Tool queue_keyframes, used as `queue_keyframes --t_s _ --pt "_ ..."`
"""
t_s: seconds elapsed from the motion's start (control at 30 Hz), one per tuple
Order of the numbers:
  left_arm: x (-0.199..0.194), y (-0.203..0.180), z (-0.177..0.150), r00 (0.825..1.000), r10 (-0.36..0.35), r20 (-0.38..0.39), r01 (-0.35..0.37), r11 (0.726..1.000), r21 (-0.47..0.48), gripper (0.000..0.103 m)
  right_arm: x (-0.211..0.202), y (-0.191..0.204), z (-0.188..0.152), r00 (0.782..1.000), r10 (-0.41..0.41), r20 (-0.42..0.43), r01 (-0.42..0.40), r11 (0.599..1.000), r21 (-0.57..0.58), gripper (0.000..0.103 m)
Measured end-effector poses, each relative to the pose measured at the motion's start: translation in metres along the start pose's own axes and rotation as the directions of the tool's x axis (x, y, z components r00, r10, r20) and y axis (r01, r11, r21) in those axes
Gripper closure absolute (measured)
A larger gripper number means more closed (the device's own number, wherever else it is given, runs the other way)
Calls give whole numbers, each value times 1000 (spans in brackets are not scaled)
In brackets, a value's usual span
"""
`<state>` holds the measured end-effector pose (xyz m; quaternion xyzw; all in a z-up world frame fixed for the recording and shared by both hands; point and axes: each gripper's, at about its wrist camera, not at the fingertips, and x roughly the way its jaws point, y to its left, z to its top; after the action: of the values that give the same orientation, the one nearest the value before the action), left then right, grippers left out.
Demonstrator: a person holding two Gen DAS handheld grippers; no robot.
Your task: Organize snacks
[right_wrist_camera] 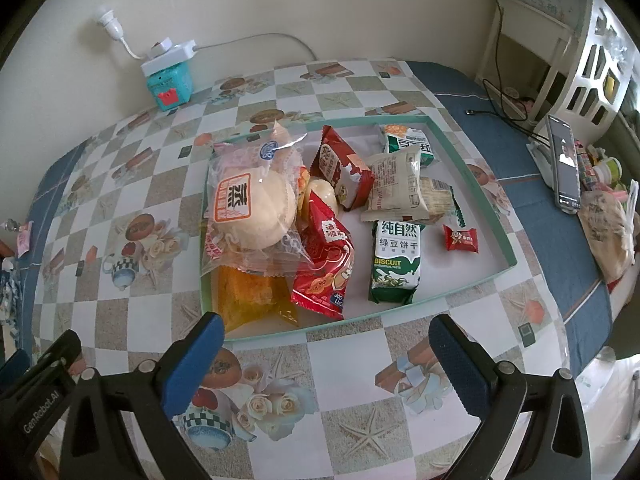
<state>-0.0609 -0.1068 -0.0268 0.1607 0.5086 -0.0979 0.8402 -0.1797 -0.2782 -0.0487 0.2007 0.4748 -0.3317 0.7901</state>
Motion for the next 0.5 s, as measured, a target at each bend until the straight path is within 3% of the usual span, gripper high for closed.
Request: queue_keyframes --t_s 0.5 --pt "1 0 0 1000 -5 -3 5 1000 4 13 1 2 0 1000 0 1 0 1000 -9 0"
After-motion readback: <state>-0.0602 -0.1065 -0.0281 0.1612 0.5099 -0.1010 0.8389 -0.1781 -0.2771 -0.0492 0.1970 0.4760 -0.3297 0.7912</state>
